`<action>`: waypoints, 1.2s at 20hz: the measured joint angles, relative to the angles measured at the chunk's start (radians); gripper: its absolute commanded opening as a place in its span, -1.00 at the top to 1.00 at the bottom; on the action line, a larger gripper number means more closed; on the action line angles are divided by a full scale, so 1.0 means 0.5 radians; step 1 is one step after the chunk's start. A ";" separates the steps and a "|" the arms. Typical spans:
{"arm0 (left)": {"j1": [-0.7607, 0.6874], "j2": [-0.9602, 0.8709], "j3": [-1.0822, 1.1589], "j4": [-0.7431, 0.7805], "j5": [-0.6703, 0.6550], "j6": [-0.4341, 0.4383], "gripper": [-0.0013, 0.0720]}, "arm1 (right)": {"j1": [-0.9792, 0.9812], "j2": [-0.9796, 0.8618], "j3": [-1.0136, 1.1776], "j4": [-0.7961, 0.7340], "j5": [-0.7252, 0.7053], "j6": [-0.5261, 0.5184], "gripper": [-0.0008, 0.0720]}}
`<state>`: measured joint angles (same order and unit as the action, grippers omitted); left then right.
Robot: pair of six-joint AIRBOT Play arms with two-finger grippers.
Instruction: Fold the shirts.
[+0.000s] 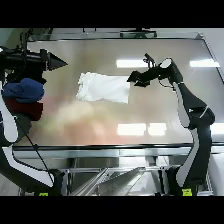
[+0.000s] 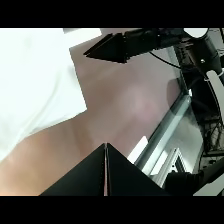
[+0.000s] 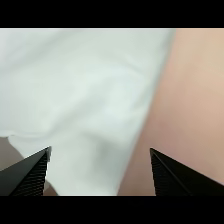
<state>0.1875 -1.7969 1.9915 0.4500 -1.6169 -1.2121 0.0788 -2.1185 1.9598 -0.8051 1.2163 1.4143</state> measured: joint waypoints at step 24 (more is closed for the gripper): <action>-0.016 0.001 -0.001 0.003 -0.112 0.001 0.94 | -0.353 0.248 -0.015 0.057 -0.365 0.249 0.94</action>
<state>0.1795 -1.7966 1.9911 0.4515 -1.6730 -1.2118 -0.0978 -1.9945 1.9522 -0.7765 1.0336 1.5387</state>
